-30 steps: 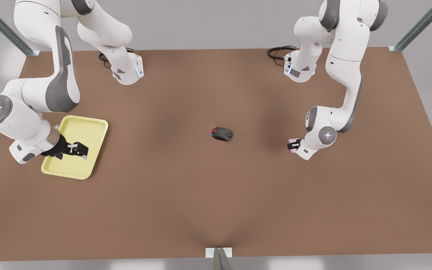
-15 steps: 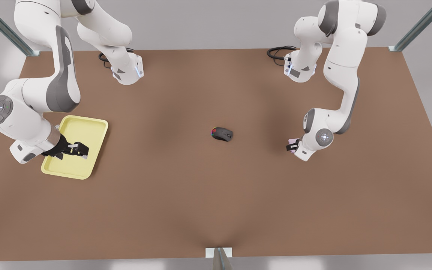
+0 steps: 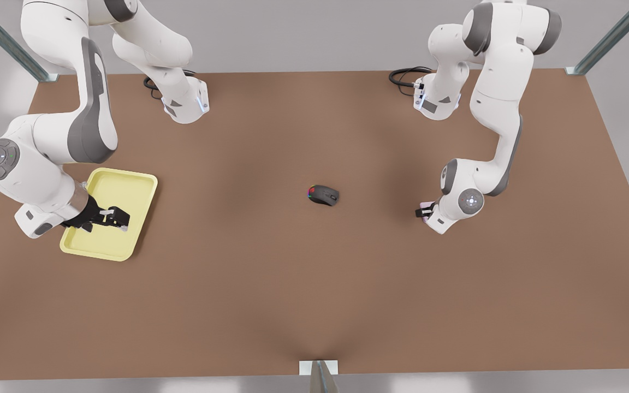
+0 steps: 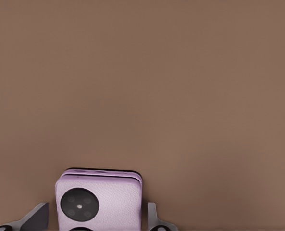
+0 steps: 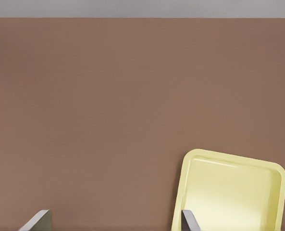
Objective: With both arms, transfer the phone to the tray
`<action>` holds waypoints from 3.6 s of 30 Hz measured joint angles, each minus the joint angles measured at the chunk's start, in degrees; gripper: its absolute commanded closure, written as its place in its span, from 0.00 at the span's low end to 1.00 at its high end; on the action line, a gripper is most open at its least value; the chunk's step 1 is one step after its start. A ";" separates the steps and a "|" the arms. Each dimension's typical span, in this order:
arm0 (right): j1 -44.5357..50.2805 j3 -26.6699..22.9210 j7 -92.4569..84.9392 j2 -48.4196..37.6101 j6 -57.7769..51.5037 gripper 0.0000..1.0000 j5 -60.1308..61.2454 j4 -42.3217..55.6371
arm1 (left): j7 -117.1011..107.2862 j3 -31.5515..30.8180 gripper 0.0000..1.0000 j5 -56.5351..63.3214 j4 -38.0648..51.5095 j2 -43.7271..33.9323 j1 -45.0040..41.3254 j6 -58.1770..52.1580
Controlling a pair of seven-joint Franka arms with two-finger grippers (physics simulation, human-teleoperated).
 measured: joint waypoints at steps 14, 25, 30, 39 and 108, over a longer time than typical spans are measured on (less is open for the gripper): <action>0.02 0.14 -0.06 0.00 0.01 0.00 0.00 0.00 | -2.00 -0.21 0.20 -1.50 15.90 1.46 -7.80 -6.79; -0.59 0.01 -0.22 0.03 0.01 0.00 0.00 -0.36 | -22.70 -0.36 0.20 -8.83 66.64 27.72 -31.66 -25.47; -0.54 0.00 -0.29 0.01 -0.07 0.00 0.00 -0.43 | -30.03 -3.16 0.19 -9.81 70.27 33.77 -34.02 -19.77; -0.45 0.00 -0.38 0.05 -0.12 0.00 0.00 -0.39 | -33.49 -1.06 0.00 -7.84 70.06 18.50 -21.01 -29.24; 30.23 6.04 9.63 29.04 31.49 0.00 -14.87 -10.70 | 13.44 -2.56 0.00 2.16 55.25 -8.64 3.19 -65.99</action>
